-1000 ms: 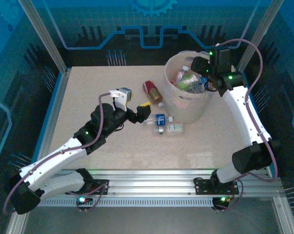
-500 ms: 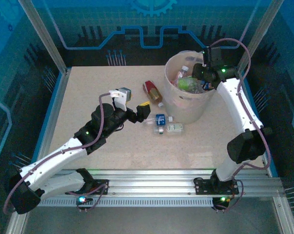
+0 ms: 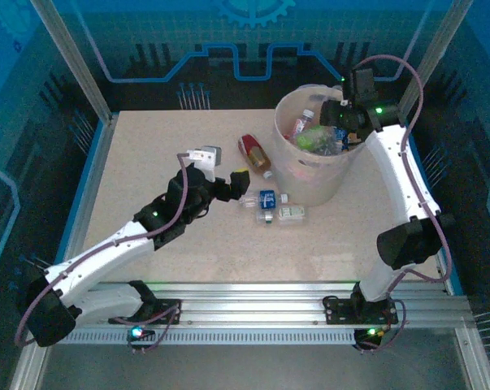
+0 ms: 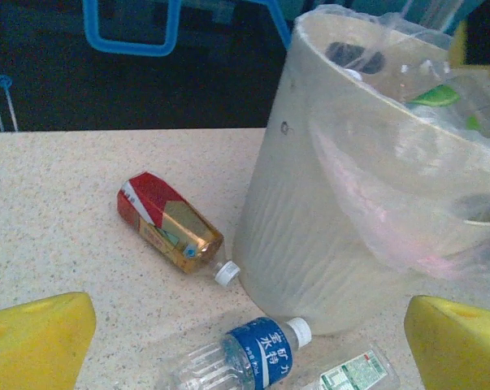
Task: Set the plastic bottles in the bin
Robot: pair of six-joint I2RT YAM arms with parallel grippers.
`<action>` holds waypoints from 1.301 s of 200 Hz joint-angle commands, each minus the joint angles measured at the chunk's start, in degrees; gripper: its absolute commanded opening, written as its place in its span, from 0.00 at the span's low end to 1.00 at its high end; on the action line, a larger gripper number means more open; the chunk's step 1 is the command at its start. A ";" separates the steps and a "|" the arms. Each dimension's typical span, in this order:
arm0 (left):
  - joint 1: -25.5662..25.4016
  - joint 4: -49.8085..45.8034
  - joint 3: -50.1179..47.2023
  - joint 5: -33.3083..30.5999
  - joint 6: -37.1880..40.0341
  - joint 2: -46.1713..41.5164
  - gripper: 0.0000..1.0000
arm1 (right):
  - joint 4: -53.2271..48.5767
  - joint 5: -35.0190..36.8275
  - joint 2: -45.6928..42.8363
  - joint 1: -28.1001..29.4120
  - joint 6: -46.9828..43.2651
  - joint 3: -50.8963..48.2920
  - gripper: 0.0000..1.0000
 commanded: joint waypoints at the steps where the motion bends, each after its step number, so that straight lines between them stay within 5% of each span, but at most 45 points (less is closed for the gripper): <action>1: 2.63 -2.72 3.19 -1.92 -5.77 2.04 0.99 | -2.56 -3.96 -1.36 0.10 -1.11 3.18 0.74; 29: 7.14 -6.01 5.67 -0.50 -11.76 6.04 0.99 | -2.18 -6.36 -5.10 0.39 -1.48 2.60 0.85; 38: 8.38 -6.62 6.67 -0.31 -13.08 7.82 0.99 | -2.05 -7.18 -6.44 0.39 -1.51 2.10 1.00; 181: 13.99 -26.99 48.35 10.14 -23.34 55.87 0.99 | 1.61 -7.25 -25.59 0.56 0.15 -15.25 1.00; 260: 14.56 -33.46 63.66 12.03 -26.04 70.34 0.99 | 3.81 -8.71 -28.13 0.64 1.30 -19.79 1.00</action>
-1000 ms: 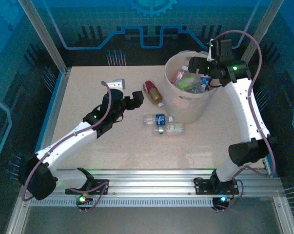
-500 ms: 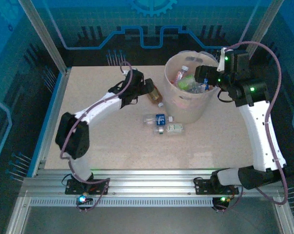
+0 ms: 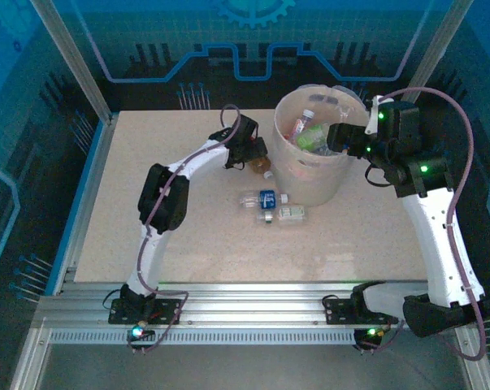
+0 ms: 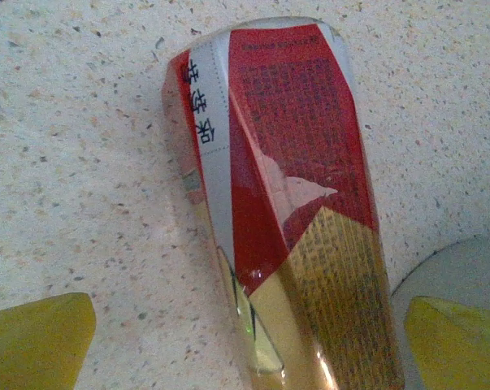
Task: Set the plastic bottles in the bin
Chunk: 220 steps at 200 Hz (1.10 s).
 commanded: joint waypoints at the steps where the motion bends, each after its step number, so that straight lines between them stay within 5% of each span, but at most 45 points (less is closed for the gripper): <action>1: 0.68 -3.80 4.74 1.96 -1.58 2.98 0.99 | 1.67 -1.22 -0.77 0.53 1.02 -0.96 1.00; 87: 0.70 -10.51 16.35 3.57 -2.63 12.33 0.98 | 2.13 -1.36 -0.70 1.44 1.33 -1.47 1.00; 220: 2.70 -5.09 5.51 4.02 -4.50 6.03 0.61 | 1.95 -1.05 -1.10 1.81 1.77 -1.84 1.00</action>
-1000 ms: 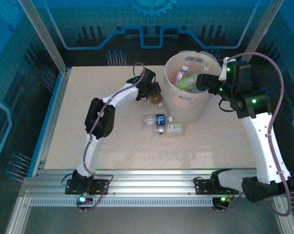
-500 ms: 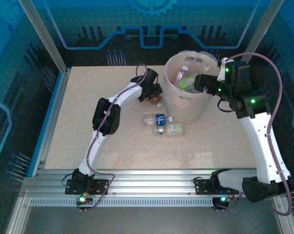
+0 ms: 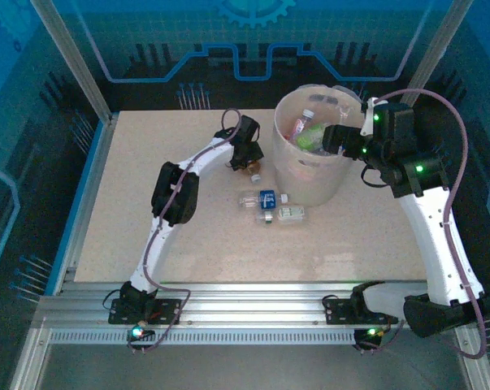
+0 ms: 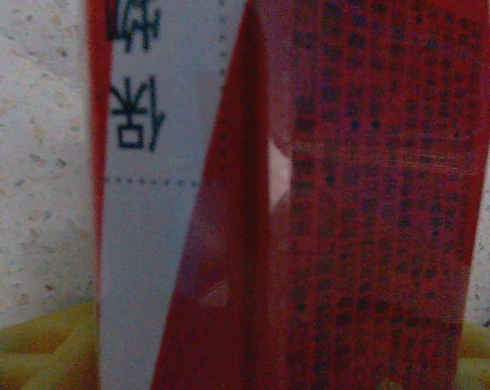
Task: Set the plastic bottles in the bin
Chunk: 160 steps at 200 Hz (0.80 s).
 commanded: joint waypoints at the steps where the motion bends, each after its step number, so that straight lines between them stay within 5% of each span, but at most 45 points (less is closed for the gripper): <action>1: 1.12 1.21 -5.21 0.52 0.12 -4.38 0.60 | 0.84 0.07 -1.07 0.80 0.70 -0.17 1.00; 44: 1.93 9.05 -15.98 -2.34 3.02 -15.07 0.48 | 1.37 -1.91 -1.33 0.75 1.57 -1.21 1.00; 95: 1.93 22.08 -32.45 -2.93 7.50 -29.61 0.44 | 5.88 -7.50 -1.36 0.91 3.98 -5.46 1.00; 160: 1.93 41.86 -54.77 5.54 14.56 -48.52 0.43 | 10.08 -13.79 1.38 3.66 4.38 -6.69 1.00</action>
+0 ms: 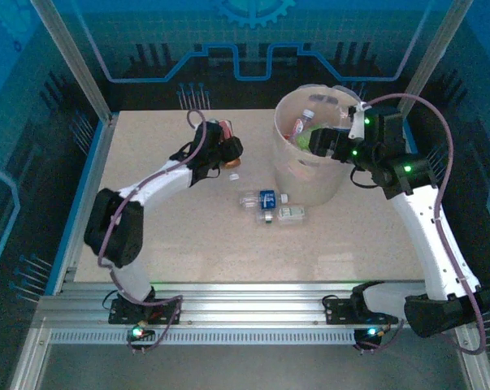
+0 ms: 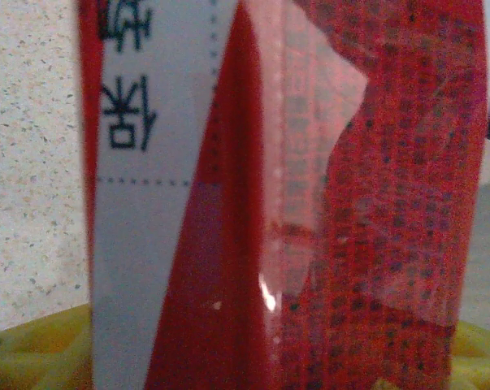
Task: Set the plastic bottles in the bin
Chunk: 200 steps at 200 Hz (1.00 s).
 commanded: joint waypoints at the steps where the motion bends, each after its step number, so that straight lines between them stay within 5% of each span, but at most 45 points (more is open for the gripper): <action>1: 0.11 10.62 -6.01 5.66 4.31 -5.83 0.43 | 3.45 -4.06 1.13 2.05 0.74 -0.92 1.00; 79: -0.78 29.52 -22.25 27.58 8.29 -19.39 0.42 | 8.14 -10.82 6.47 11.12 0.43 0.56 1.00; 154: -5.20 29.94 -24.63 30.06 14.05 -26.74 0.43 | 8.61 -13.62 12.67 17.95 -0.63 4.56 1.00; 200: -6.43 30.57 -24.46 28.78 13.84 -28.57 0.43 | 4.72 -6.44 11.27 18.47 -1.98 6.12 1.00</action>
